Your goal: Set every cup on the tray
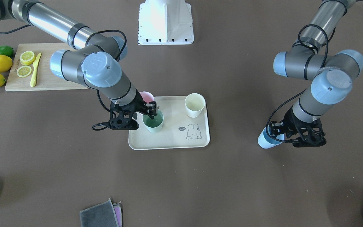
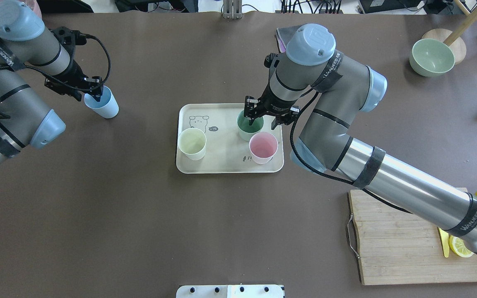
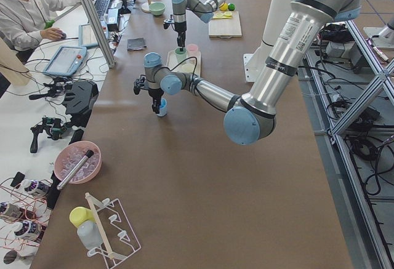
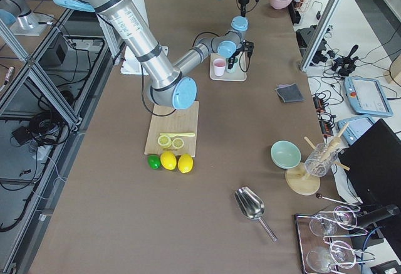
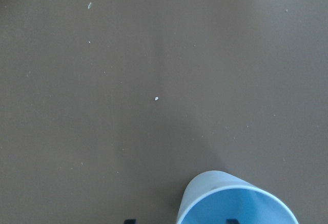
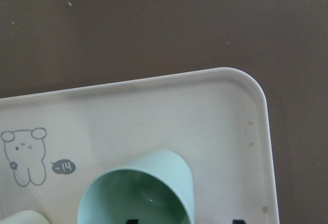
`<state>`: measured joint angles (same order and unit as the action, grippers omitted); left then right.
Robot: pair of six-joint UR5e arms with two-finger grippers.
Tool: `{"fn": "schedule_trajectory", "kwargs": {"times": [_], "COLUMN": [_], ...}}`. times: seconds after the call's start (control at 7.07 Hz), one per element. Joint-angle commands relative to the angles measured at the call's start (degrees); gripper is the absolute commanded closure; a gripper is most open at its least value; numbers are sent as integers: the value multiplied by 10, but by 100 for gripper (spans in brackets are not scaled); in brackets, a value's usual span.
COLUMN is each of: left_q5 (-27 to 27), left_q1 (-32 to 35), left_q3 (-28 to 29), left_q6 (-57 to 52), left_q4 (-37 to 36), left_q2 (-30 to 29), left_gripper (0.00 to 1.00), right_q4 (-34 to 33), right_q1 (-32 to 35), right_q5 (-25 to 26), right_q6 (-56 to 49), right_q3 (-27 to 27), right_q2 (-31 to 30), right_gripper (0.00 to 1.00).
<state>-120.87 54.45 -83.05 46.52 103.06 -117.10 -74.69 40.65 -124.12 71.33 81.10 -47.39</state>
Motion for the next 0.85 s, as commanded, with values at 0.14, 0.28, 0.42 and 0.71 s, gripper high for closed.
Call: {"fn": "schedule_trajectory", "kwargs": {"times": [0.14, 0.28, 0.42, 0.71], "left_q5": [-63, -80, -80, -62], "left_q1": [5, 7, 3, -48], "left_q3": [-4, -5, -5, -3], "left_q6": [37, 91, 143, 223], "left_q4": [-9, -19, -20, -20], "left_q2": [-28, -67, -93, -139], "left_gripper": [100, 100, 100, 100], "right_q4": [-2, -7, -38, -63], "right_q1": [50, 57, 67, 89], "right_q5": [-40, -42, -42, -35], "right_q6": [-8, -10, -23, -82], "right_q3": [14, 14, 22, 33], "right_q2": [-6, -8, -9, -38], "right_gripper": [0, 0, 0, 0]}}
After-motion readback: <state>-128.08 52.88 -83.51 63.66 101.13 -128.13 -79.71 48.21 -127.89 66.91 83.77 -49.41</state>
